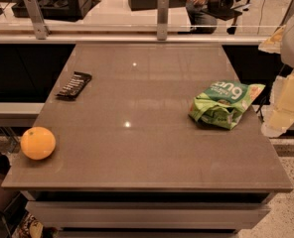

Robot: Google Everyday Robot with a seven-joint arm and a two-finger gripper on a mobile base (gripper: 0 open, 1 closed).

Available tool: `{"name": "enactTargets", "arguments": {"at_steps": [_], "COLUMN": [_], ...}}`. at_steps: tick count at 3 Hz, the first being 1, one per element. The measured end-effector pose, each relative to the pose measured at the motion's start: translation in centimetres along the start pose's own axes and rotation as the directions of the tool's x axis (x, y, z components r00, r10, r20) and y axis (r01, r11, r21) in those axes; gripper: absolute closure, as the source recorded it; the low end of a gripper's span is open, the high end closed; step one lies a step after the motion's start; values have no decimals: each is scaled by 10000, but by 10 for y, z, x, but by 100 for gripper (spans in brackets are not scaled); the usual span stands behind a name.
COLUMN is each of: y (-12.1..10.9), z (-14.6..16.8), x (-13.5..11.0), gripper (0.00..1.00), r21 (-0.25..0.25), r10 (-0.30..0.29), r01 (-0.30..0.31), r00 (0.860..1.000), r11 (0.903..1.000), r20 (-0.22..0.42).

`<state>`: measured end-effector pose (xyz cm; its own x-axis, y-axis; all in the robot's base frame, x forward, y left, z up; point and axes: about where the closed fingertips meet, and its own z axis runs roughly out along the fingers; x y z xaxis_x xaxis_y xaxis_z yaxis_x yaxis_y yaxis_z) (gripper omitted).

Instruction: Move green rice chip bag near orange

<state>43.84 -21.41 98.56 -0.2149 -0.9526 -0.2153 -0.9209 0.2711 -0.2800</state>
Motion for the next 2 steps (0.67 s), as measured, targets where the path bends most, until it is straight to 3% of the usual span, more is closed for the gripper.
{"name": "enactTargets", "arguments": {"at_steps": [1, 2], "y": [0, -6], "z": [0, 6], "x": [0, -1], "gripper": [0, 0], "r21": [2, 163], "r10": [0, 263], "r01": [0, -256], "r00": [10000, 9988], "r11": [10000, 9995], "r20": [1, -425]}}
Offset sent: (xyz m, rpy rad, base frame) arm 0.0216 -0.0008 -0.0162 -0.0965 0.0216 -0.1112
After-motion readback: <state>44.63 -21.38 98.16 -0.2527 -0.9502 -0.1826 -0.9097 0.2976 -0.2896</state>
